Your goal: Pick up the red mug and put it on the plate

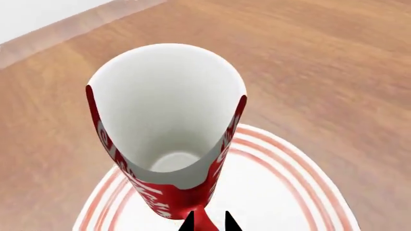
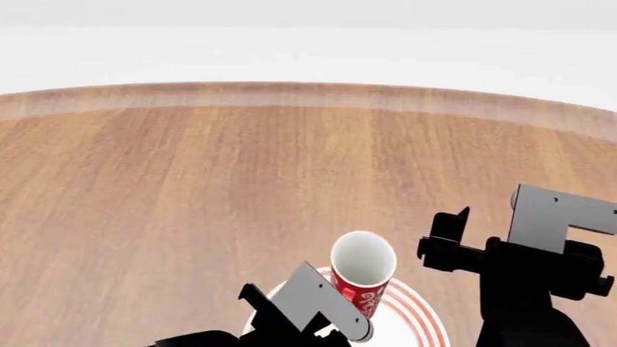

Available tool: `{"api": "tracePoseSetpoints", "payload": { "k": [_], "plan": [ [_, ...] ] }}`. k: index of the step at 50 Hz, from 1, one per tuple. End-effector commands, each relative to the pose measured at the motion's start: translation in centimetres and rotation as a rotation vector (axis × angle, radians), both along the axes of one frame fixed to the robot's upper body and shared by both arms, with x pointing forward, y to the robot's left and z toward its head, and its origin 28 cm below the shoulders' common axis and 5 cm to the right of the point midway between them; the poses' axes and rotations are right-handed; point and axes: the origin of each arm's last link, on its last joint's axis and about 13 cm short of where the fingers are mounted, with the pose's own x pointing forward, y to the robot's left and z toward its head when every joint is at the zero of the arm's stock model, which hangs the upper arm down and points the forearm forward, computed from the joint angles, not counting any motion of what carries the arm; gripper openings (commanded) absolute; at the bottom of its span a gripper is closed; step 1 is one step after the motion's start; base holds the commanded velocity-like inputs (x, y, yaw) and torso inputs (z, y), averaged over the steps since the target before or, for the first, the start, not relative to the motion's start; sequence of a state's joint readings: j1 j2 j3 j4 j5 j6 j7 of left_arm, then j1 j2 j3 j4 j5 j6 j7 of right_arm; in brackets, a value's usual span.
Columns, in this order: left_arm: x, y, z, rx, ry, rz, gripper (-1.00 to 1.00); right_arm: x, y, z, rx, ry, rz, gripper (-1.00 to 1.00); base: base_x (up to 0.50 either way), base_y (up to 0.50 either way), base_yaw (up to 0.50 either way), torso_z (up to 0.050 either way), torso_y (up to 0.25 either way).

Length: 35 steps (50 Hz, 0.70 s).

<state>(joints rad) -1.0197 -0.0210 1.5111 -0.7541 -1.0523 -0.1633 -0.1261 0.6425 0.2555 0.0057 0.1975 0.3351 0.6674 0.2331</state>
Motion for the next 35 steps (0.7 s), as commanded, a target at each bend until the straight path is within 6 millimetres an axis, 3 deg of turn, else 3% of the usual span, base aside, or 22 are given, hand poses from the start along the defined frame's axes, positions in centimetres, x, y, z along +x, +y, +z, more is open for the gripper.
{"api": "tracePoseSetpoints", "payload": {
  "k": [1,35],
  "plan": [
    [-0.3,-1.1,0.6,-0.036,0.046,-0.079,-1.00,-0.2,-0.1,0.1,0.030,-0.016,0.002,1.00,0.00,0.00,0.00,0.000,0.000],
    [-1.1,-0.4,-0.7,0.045,0.199,-0.127,-1.00,0.0,-0.3,-0.9,0.033,-0.002,0.000,1.00,0.00,0.00,0.00,0.000,0.000]
  ]
}}
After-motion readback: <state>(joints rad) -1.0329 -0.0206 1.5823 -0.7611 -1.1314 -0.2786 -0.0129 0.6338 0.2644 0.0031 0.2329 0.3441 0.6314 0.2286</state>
